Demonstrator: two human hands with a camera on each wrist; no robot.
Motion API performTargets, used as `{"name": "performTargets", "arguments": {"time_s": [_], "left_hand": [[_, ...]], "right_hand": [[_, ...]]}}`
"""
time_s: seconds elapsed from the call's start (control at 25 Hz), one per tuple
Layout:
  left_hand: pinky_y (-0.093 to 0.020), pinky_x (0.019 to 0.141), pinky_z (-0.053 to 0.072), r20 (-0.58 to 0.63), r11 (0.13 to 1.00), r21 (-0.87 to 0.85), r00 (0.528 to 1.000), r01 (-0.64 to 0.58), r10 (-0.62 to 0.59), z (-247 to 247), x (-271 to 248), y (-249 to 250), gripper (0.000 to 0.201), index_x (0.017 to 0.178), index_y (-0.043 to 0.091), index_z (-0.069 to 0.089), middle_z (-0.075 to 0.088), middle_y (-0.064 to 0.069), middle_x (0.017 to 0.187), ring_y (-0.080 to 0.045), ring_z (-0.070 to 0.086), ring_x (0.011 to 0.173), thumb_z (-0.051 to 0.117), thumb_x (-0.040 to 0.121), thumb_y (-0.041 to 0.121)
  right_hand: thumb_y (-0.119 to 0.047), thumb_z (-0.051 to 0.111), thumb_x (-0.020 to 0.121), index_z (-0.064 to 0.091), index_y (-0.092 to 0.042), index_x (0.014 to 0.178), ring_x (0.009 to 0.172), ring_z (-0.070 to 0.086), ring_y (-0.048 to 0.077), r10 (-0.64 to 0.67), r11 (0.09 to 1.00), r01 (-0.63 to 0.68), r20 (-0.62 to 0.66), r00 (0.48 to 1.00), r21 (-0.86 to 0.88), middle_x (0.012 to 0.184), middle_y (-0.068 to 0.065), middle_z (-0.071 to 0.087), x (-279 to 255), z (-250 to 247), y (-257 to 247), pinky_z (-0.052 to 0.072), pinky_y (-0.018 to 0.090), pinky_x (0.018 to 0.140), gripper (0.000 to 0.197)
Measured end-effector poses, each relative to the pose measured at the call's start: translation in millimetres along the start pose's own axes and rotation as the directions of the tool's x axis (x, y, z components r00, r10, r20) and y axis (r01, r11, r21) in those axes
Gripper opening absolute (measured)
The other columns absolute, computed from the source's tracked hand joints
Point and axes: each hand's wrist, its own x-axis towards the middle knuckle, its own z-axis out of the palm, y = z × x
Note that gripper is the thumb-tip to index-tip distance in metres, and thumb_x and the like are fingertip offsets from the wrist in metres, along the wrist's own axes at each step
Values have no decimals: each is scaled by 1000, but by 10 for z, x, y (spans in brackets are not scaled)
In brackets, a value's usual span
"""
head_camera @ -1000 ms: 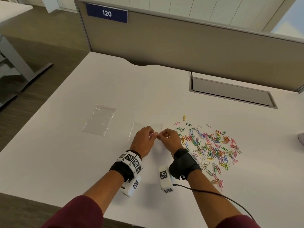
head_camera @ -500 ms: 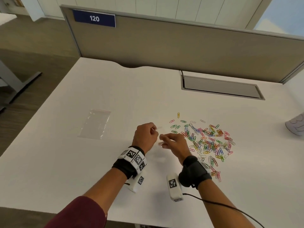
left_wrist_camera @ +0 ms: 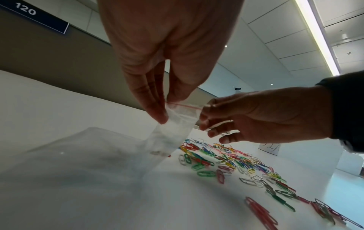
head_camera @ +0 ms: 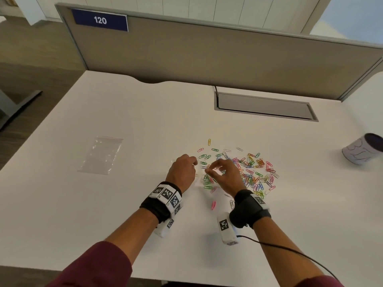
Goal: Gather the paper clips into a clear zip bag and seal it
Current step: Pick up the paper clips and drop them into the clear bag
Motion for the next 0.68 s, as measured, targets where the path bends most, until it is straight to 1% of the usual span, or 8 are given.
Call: {"name": "performTargets", "arguments": {"time_s": [0.08, 0.16, 0.24, 0.28, 0.32, 0.4, 0.56, 0.68], "left_hand": [[-38, 87, 51, 19, 1000, -26, 1000, 18, -18, 76, 22, 69, 25, 110, 9, 64, 63, -11, 113, -28, 63, 97, 52, 89, 9], [-36, 89, 52, 44, 998, -59, 998, 39, -36, 155, 32, 116, 31, 115, 9, 63, 62, -11, 116, -27, 63, 97, 57, 84, 7], [-36, 91, 52, 75, 994, -88, 995, 67, -60, 222, 31, 149, 41, 119, 8, 60, 60, -11, 119, -27, 62, 99, 62, 79, 5], [-36, 91, 52, 87, 993, -96, 994, 75, -67, 251, 32, 165, 44, 121, 8, 59, 59, -10, 119, -27, 61, 100, 65, 77, 4], [-35, 90, 52, 97, 992, -101, 993, 81, -72, 278, 29, 169, 47, 121, 9, 59, 59, -10, 118, -27, 61, 100, 67, 75, 4], [-37, 89, 53, 106, 989, -116, 991, 89, -77, 321, 24, 182, 48, 119, 11, 60, 59, -11, 116, -28, 61, 98, 70, 73, 5], [-40, 88, 54, 99, 984, -142, 990, 112, -98, 370, 1, 198, 43, 116, 13, 61, 61, -12, 113, -28, 60, 98, 71, 74, 6], [-40, 90, 53, 86, 982, -146, 990, 121, -109, 366, -15, 214, 45, 117, 11, 61, 62, -11, 116, -28, 60, 102, 70, 74, 5]], "right_hand": [[-41, 73, 77, 62, -21, 110, 117, 48, 28, -2, 971, -3, -18, 1000, -241, 122, 10, 57, 50, -157, 188, 41, 34, 91, 41], [-52, 74, 71, 45, -28, 134, 136, 28, 36, 92, 888, -35, 103, 990, -458, 147, 13, 38, 80, -267, 336, 33, 52, 107, 73], [-61, 74, 64, 29, -38, 144, 143, 12, 40, 197, 834, -52, 208, 958, -550, 157, 9, 19, 100, -319, 418, 24, 60, 112, 94], [-63, 74, 62, 27, -41, 144, 144, 10, 40, 217, 825, -48, 236, 947, -563, 158, 7, 16, 103, -333, 440, 23, 61, 112, 97], [-61, 75, 62, 29, -42, 143, 143, 12, 39, 215, 820, -38, 248, 945, -571, 157, 7, 17, 99, -334, 453, 26, 60, 110, 95], [-52, 76, 68, 41, -39, 138, 136, 25, 35, 157, 815, 5, 229, 961, -579, 149, 8, 31, 90, -330, 441, 36, 54, 104, 78], [-21, 68, 84, 65, -20, 117, 112, 48, 30, 14, 878, 65, 161, 987, -475, 117, 9, 57, 112, -252, 465, 48, 40, 85, 32], [-7, 59, 89, 67, -11, 99, 94, 58, 30, -52, 861, 116, 142, 989, -496, 99, 9, 63, 121, -231, 456, 52, 37, 75, 14]]}}
